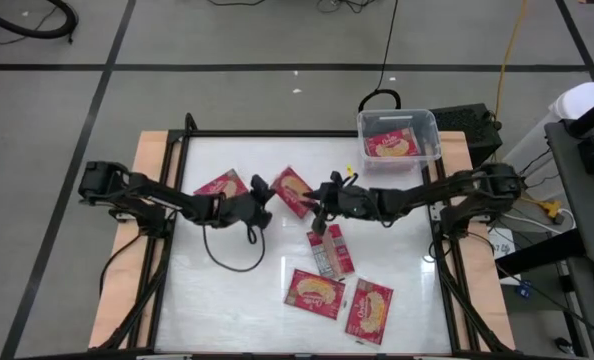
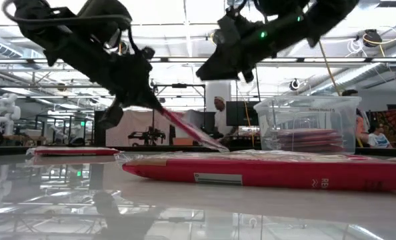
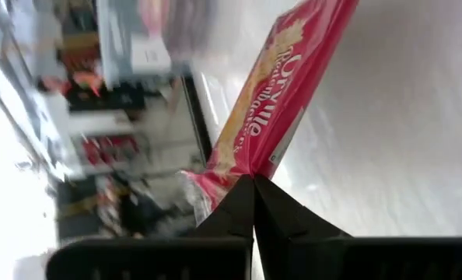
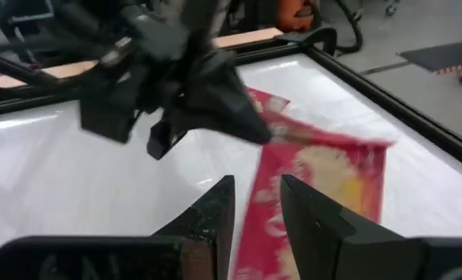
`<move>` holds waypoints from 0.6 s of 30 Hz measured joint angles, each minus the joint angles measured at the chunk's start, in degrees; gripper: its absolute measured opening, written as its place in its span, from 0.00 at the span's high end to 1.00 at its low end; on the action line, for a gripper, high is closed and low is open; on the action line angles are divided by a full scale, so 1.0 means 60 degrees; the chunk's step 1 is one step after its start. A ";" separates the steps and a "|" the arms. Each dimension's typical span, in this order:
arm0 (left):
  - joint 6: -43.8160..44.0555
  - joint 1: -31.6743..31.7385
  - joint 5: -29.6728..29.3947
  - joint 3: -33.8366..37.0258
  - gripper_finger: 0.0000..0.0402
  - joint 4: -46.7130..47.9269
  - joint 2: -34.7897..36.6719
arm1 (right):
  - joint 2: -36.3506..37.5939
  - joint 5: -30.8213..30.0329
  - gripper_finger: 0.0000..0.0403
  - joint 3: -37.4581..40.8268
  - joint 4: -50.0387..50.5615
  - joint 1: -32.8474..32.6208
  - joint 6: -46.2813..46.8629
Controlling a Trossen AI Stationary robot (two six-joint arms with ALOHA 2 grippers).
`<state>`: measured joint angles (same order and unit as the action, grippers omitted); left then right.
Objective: Sort popcorn bags into baskets
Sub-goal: Put the red popcorn bag into the transparent bin
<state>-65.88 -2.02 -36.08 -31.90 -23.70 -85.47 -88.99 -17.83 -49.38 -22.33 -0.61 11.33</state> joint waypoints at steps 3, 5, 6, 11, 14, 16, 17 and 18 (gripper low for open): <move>-0.1224 -0.0473 -0.0003 -0.0003 0.99 -0.0734 0.0002 | 0.0578 0.0310 0.75 -0.0217 0.0885 0.0243 -0.0266; -0.2133 -0.0798 0.0000 -0.0007 0.99 -0.1246 0.0007 | 0.0939 0.0852 0.75 -0.0362 0.1343 0.0472 -0.0495; -0.2547 -0.0945 0.0001 -0.0007 0.99 -0.1460 0.0007 | 0.1108 0.1227 0.75 -0.0460 0.1621 0.0630 -0.0502; -0.3433 -0.1379 0.0012 -0.0010 0.99 -0.2343 0.0009 | 0.1613 0.2976 0.72 -0.1334 0.3234 0.1497 -0.0075; -0.3850 -0.1559 0.0171 -0.0010 0.99 -0.2360 0.0011 | 0.1529 0.3773 0.67 -0.2014 0.4323 0.2007 -0.0313; -0.4021 -0.1640 0.0394 -0.0013 0.99 -0.2347 0.0011 | 0.1322 0.4338 0.63 -0.2463 0.4924 0.2263 -0.0654; -0.4123 -0.1698 0.0483 -0.0014 0.99 -0.2330 0.0011 | 0.1188 0.4685 0.61 -0.2636 0.5112 0.2357 -0.0899; -0.4272 -0.1753 0.0549 -0.0014 0.99 -0.2319 0.0011 | 0.1049 0.5007 0.58 -0.2759 0.5223 0.2413 -0.1228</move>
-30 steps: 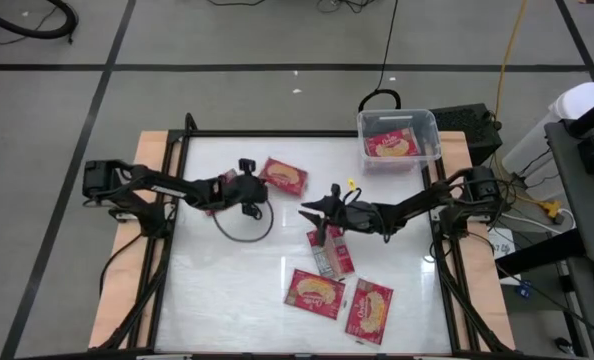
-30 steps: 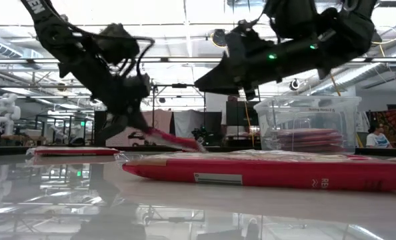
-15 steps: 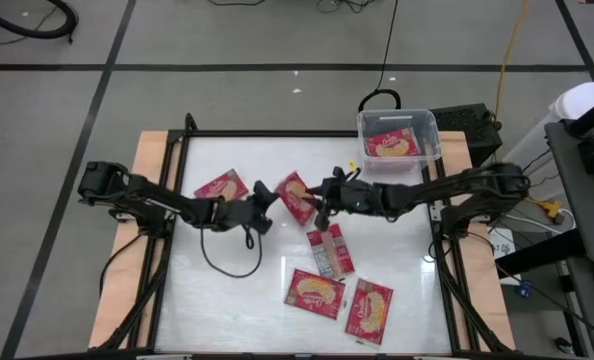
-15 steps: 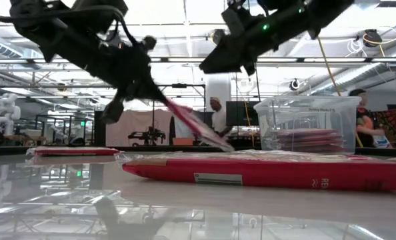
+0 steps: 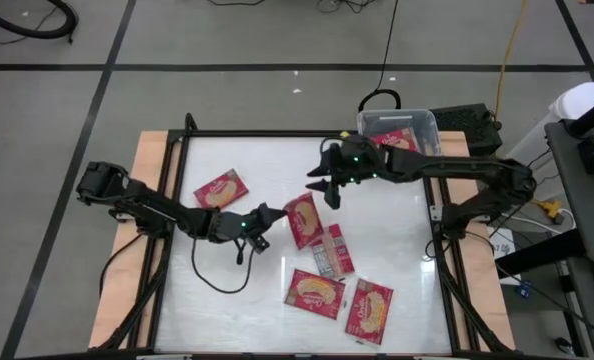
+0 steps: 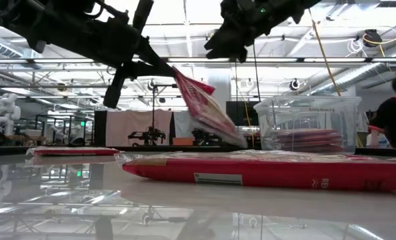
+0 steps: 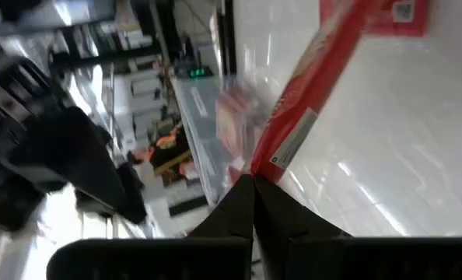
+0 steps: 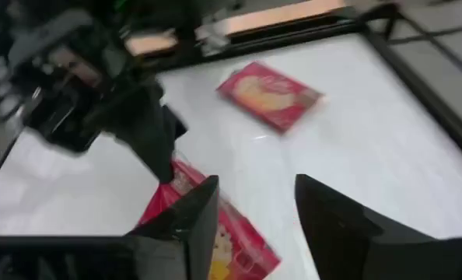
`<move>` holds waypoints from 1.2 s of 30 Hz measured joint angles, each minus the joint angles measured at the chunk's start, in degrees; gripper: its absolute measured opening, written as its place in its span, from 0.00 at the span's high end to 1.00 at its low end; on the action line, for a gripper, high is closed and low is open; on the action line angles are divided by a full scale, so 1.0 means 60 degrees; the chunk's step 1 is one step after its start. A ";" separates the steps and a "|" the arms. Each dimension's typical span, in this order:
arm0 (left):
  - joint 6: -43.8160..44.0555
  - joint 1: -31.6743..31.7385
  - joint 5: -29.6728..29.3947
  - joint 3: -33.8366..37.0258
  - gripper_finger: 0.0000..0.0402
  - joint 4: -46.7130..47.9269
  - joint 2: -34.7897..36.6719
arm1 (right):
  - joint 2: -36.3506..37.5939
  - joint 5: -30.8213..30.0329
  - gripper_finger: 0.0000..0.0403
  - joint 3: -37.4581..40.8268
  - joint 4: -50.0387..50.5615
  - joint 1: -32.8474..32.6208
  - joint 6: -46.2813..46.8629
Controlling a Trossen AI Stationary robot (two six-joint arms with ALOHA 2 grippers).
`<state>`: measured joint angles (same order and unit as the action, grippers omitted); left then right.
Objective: Sort popcorn bags into baskets
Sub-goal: Put the red popcorn bag into the transparent bin
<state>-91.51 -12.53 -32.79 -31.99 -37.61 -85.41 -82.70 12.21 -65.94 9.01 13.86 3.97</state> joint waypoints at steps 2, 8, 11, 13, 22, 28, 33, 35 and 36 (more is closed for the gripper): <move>-0.0305 -0.0096 0.0045 0.0000 0.99 0.0006 0.0000 | -0.0301 0.0530 0.55 -0.0168 0.0098 0.0033 -0.0752; -0.0751 -0.0190 0.0069 0.0000 0.99 0.0016 0.0000 | -0.1278 0.1991 0.55 -0.0323 -0.0079 0.0032 -0.1441; -0.0821 -0.0186 0.0273 0.0000 0.99 0.0031 0.0000 | -0.1758 0.2013 0.56 -0.0323 -0.0170 -0.0075 -0.1747; -0.0912 -0.0186 0.0394 -0.0004 0.99 0.0027 0.0000 | -0.2053 0.2280 0.57 -0.0323 -0.0216 -0.0128 -0.1810; -0.1051 -0.0179 0.0447 -0.0007 0.99 0.0027 0.0004 | -0.2929 0.3800 0.69 -0.0319 -0.0334 -0.0138 -0.2008; -0.0864 -0.0175 0.0274 -0.0007 0.96 0.0020 0.0007 | -0.2820 0.3724 0.97 -0.0316 -0.0358 -0.0141 -0.2671; -0.0351 -0.0165 -0.0305 -0.0007 0.94 -0.0077 0.0007 | -0.2401 0.3687 0.97 -0.0319 -0.0391 -0.0141 -0.2772; 0.0209 -0.0165 -0.0539 -0.0007 0.91 -0.0362 0.0007 | -0.2231 0.3589 0.99 -0.0319 -0.0376 -0.0141 -0.2763; 0.0523 -0.0178 -0.0678 -0.0007 0.88 -0.0589 0.0007 | -0.2130 0.3437 0.99 -0.0319 -0.0344 -0.0141 -0.2761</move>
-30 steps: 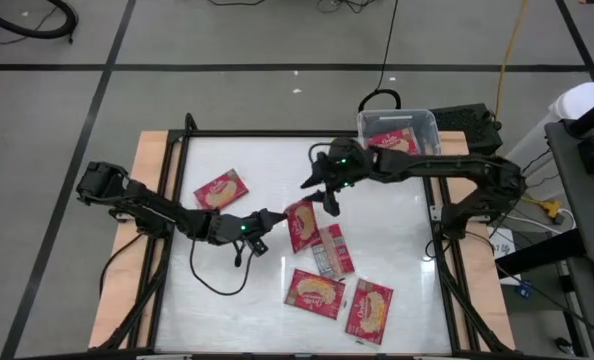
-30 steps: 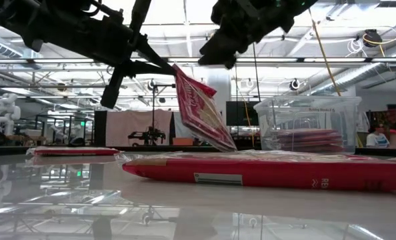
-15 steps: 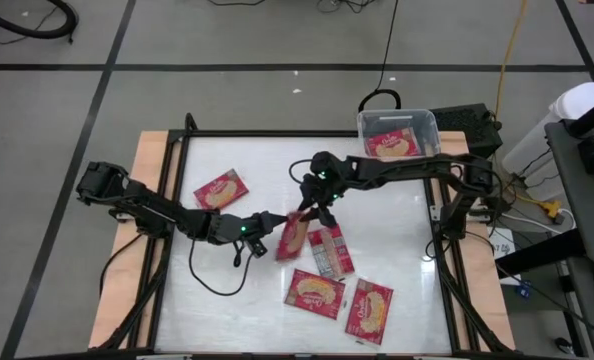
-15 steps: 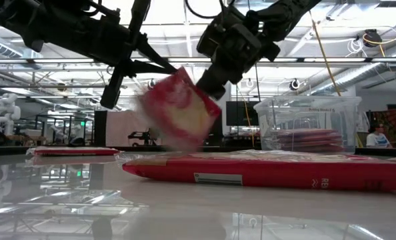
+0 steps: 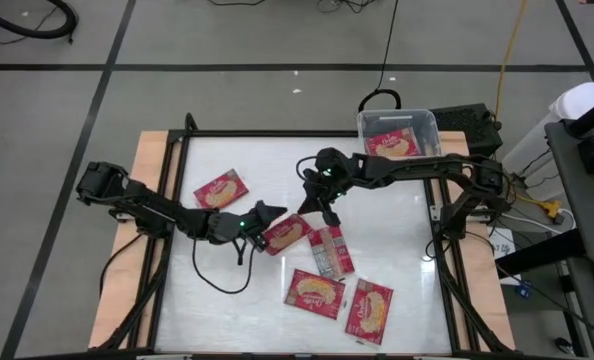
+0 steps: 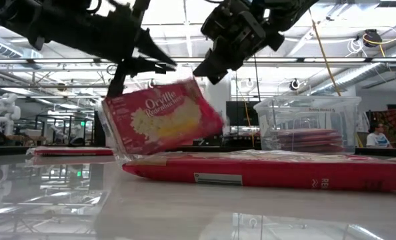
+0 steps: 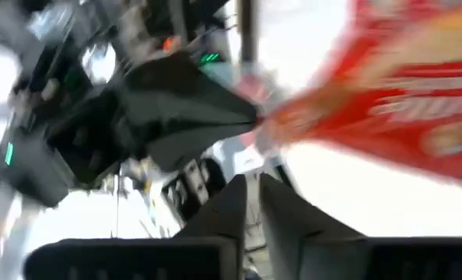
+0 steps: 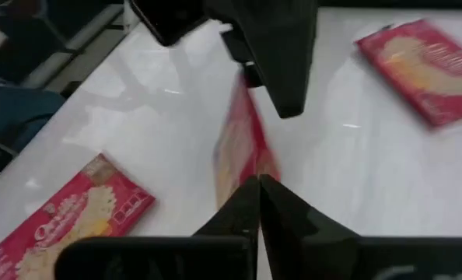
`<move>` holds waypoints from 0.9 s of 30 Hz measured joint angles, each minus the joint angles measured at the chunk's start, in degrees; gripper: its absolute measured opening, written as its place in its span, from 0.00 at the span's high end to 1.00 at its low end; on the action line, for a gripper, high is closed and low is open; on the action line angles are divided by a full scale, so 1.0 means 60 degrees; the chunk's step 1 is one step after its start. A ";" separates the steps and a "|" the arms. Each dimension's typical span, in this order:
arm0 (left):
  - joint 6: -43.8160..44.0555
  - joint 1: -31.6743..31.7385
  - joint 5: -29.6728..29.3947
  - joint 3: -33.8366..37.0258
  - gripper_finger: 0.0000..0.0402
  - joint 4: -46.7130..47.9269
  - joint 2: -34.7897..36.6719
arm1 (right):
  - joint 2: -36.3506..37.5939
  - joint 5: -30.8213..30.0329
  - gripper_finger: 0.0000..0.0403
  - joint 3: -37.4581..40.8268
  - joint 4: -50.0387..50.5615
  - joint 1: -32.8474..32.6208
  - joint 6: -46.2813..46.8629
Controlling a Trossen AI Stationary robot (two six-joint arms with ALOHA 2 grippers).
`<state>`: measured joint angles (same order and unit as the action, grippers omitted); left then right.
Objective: Sort popcorn bags into baskets
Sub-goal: Put the red popcorn bag into the transparent bin
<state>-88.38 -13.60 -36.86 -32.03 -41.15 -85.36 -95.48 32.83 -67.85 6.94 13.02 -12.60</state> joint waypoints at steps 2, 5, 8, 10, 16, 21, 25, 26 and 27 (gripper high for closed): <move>0.0566 -0.0041 -0.0280 -0.0004 0.83 -0.0432 0.0007 | 0.0235 -0.0331 0.99 0.0000 0.0160 0.0000 0.0011; 0.1319 -0.0070 -0.0833 -0.0004 0.74 -0.1139 0.0007 | 0.0509 -0.1154 1.00 0.0000 0.0615 0.0000 0.0051; 0.2438 -0.0064 -0.1825 -0.0007 0.67 -0.1645 0.0007 | 0.0742 -0.1823 1.00 0.0003 0.1011 -0.0008 0.0241; 0.3355 -0.0059 -0.2672 -0.0007 0.64 -0.1696 0.0007 | 0.0872 -0.2192 1.00 0.0131 0.0952 -0.0062 0.0469; 0.7972 -0.0052 -0.3727 -0.0007 0.58 0.0014 0.0011 | 0.0877 -0.3155 1.00 0.0902 0.0028 -0.0447 0.1787; 1.1840 0.0030 -0.1002 -0.0004 0.59 0.2214 -0.0003 | 0.0838 -0.4044 0.99 0.1675 -0.1021 -0.0888 0.2360; 1.3719 0.0225 0.0113 0.0000 0.62 0.3325 -0.0004 | 0.0620 -0.4276 0.96 0.2201 -0.1961 -0.1063 0.2898; 1.3989 0.0248 0.0438 -0.0001 0.63 0.3509 -0.0004 | 0.0489 -0.4354 0.95 0.2262 -0.2303 -0.1081 0.2989; 1.4198 0.0290 0.0862 -0.0003 0.64 0.3688 -0.0004 | 0.0352 -0.4496 0.94 0.2292 -0.2427 -0.1108 0.3125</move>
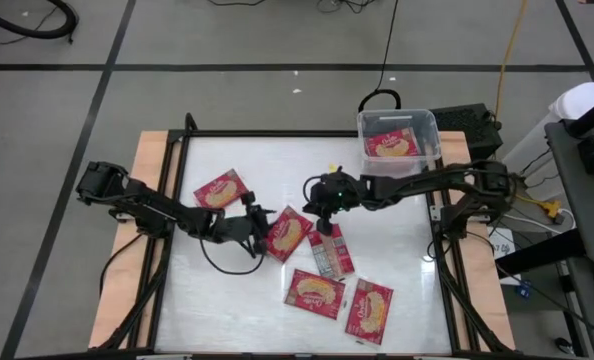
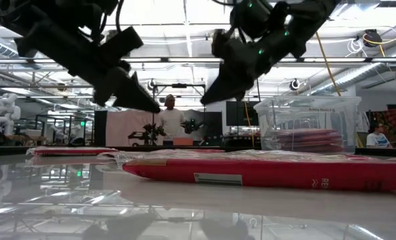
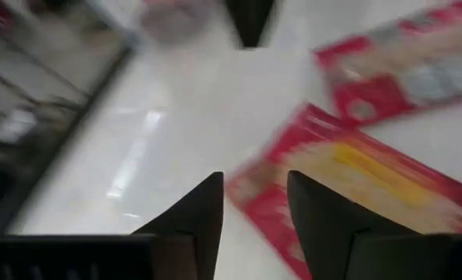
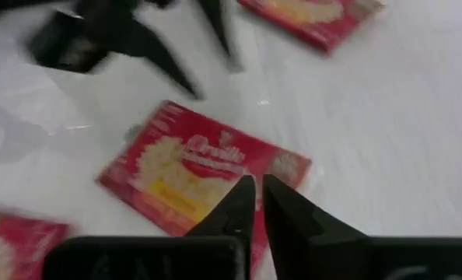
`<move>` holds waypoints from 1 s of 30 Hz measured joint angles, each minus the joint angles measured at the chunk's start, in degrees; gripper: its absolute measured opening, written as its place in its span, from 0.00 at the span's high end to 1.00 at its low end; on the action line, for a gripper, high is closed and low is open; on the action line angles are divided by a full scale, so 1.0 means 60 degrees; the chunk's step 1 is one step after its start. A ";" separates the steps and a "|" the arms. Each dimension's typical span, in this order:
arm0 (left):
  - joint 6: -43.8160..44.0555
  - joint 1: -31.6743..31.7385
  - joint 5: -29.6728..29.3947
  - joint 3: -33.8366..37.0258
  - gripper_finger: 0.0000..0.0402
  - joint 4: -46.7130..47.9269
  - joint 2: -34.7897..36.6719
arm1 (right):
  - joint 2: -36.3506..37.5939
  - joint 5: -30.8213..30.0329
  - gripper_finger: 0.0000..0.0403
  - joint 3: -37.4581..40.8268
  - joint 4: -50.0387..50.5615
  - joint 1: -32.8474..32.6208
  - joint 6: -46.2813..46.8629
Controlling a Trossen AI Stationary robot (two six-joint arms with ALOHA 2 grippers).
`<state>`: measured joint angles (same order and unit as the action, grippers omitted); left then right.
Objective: Sort popcorn bags into baskets
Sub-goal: Put the red popcorn bag into the transparent bin
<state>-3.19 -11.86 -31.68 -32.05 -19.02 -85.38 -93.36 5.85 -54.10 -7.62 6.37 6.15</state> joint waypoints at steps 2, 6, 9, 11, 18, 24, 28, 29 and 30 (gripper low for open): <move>0.0341 0.0139 0.1011 0.0003 0.66 0.0230 -0.0035 | -0.0348 -0.0202 0.91 0.0018 -0.0292 -0.0027 0.0255; 0.0962 0.0364 0.2256 0.0007 0.72 0.0731 -0.0084 | -0.1119 -0.0230 0.83 0.0013 -0.0981 -0.0072 0.0777; 0.1346 0.0498 0.2302 0.0007 0.75 0.1171 -0.0084 | -0.1586 -0.0179 0.77 0.0010 -0.1076 -0.0002 0.1399; 0.1425 0.0595 0.2492 0.0007 0.77 0.1485 -0.0087 | -0.1778 -0.0102 0.73 0.0010 -0.1202 0.0123 0.1775; 0.1339 0.0786 0.4068 -0.0010 0.77 0.1546 -0.0420 | -0.1979 0.0062 0.55 0.0007 -0.1349 0.0396 0.2090; 0.1302 0.0805 0.4095 -0.0026 0.77 0.1182 -0.1156 | -0.2035 0.0059 0.46 0.0002 -0.1367 0.0427 0.1831; 0.1332 0.0805 0.4080 -0.0026 0.77 0.0609 -0.1582 | -0.2508 0.0266 0.46 0.0003 -0.1384 0.0417 0.2299; 0.1333 0.0805 0.4073 -0.0024 0.77 0.0556 -0.1623 | -0.2645 0.0369 0.47 -0.0001 -0.1543 0.0416 0.2450; 0.1331 0.0805 0.4065 -0.0022 0.77 0.0527 -0.1626 | -0.2731 0.0498 0.47 -0.0018 -0.1626 0.0420 0.2571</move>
<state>4.80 -7.03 -7.29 -32.18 -15.86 -95.14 -109.75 8.84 -54.21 -17.38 8.88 21.58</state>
